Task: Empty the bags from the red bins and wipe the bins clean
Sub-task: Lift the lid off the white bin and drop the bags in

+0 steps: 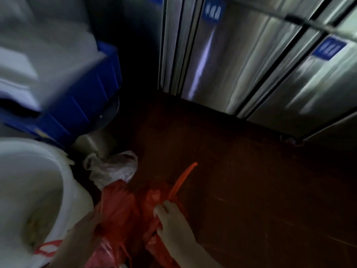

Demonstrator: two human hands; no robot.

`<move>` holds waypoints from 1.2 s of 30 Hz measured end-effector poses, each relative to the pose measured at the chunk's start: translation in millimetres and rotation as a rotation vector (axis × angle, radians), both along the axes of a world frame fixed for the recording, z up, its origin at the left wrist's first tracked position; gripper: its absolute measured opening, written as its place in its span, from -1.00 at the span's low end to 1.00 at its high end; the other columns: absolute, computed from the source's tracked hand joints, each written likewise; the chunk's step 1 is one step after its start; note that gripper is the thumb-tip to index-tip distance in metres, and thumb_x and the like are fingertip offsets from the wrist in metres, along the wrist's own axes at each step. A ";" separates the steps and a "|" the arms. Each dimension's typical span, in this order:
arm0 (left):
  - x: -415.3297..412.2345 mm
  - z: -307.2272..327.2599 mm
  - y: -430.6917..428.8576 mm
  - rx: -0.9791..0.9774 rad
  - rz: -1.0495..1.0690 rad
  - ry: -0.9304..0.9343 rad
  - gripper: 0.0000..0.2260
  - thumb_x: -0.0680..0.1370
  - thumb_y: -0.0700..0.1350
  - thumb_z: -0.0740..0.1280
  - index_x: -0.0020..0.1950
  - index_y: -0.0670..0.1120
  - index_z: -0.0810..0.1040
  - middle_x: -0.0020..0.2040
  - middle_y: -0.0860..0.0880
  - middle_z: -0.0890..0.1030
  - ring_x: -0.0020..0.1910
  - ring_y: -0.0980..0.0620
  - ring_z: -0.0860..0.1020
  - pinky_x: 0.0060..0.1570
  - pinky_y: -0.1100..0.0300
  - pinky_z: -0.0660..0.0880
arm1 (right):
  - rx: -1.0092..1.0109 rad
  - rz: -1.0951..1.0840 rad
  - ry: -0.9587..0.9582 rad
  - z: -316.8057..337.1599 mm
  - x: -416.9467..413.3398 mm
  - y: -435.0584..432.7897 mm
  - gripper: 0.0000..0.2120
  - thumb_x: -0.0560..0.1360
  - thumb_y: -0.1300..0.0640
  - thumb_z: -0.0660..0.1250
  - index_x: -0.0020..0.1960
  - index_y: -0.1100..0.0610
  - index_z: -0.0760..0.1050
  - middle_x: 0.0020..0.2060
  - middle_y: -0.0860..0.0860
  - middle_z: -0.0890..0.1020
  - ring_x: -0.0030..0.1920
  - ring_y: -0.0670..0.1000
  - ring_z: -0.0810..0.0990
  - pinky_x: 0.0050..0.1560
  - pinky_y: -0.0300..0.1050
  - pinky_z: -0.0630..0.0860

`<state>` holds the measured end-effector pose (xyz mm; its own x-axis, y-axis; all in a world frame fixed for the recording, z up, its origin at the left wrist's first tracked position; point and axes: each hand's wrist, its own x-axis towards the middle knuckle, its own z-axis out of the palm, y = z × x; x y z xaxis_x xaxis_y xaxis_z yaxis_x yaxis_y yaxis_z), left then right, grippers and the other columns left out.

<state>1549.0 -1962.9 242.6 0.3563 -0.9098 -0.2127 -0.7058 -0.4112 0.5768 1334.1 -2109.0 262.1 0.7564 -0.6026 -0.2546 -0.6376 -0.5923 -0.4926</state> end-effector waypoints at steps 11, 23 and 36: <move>78.2 207.7 53.3 -0.288 0.138 -0.391 -0.65 0.23 0.03 0.19 -0.15 -0.11 0.61 -0.35 -0.12 0.62 -0.42 -0.09 0.63 -0.39 0.13 0.55 | -0.204 0.294 -0.249 211.0 124.4 -2.8 -0.70 0.40 0.25 0.38 0.12 0.13 0.46 0.06 0.07 0.50 0.14 0.10 0.48 0.20 -0.06 0.38; 242.5 189.7 165.4 -0.110 0.455 -0.219 -0.80 0.30 -0.35 0.48 -0.19 -0.12 0.59 -0.29 0.11 0.41 -0.29 -0.04 0.48 -0.27 0.14 0.32 | -0.183 0.492 -0.163 217.6 341.6 66.8 -0.69 0.39 0.28 0.40 0.12 0.22 0.50 0.07 0.13 0.52 0.12 0.15 0.51 0.12 -0.09 0.36; 336.1 -14.3 220.3 0.140 0.574 -0.030 -0.77 0.48 -0.22 0.40 0.12 -0.01 0.60 -0.05 0.05 0.50 -0.15 0.04 0.51 -0.06 0.07 0.56 | -0.071 0.421 0.069 5.9 486.3 136.4 -0.78 0.40 0.24 0.41 0.01 0.09 0.47 0.03 0.01 0.52 0.08 0.05 0.50 0.09 -0.16 0.42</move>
